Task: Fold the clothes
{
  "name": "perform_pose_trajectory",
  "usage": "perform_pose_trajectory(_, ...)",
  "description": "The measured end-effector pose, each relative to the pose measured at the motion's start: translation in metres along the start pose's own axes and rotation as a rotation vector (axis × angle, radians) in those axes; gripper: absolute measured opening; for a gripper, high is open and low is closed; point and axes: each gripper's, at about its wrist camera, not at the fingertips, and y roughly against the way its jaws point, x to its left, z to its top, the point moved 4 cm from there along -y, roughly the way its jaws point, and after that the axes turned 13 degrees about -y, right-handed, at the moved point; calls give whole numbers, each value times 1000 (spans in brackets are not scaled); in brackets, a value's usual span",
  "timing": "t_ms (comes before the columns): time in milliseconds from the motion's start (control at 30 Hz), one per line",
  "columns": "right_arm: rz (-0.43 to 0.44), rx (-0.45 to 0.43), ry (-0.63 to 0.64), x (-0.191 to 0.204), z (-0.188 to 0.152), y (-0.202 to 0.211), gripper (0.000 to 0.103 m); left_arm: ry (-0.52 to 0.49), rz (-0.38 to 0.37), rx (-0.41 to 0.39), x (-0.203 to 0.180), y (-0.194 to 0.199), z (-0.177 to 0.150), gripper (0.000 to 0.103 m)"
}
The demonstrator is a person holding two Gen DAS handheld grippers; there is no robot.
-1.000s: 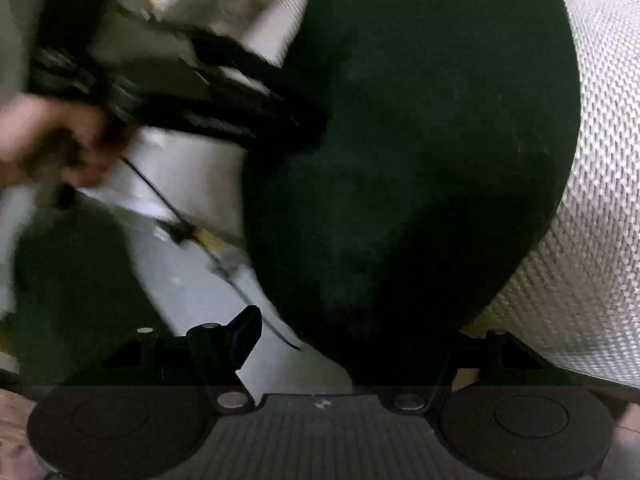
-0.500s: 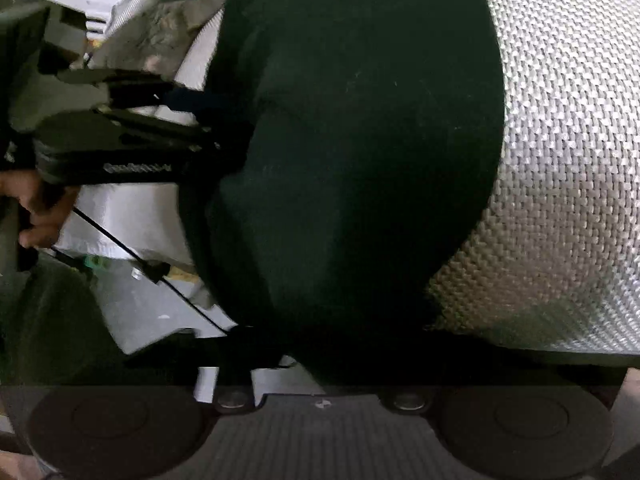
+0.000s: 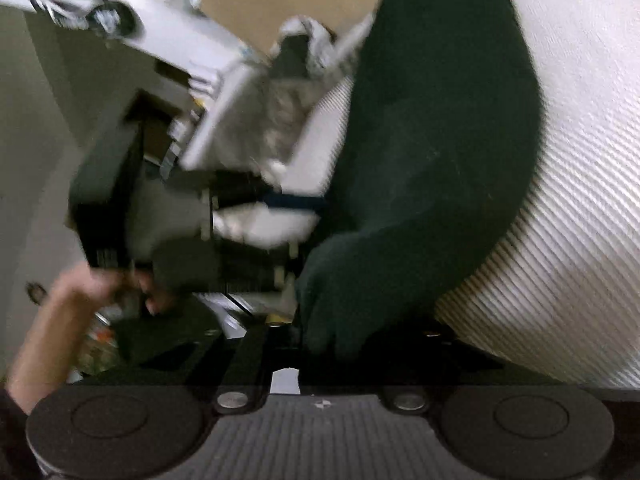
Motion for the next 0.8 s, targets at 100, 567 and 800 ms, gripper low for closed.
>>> perform_pose_trajectory(100,79,-51,-34,8,14,5,13,-96,40,-64,1,23,-1,68)
perform_pose_trajectory(567,187,-119,-85,24,70,21,13,-273,90,-136,7,48,-22,90)
perform_pose_trajectory(800,281,-173,-201,14,100,32,13,-425,143,-109,-24,27,-32,91)
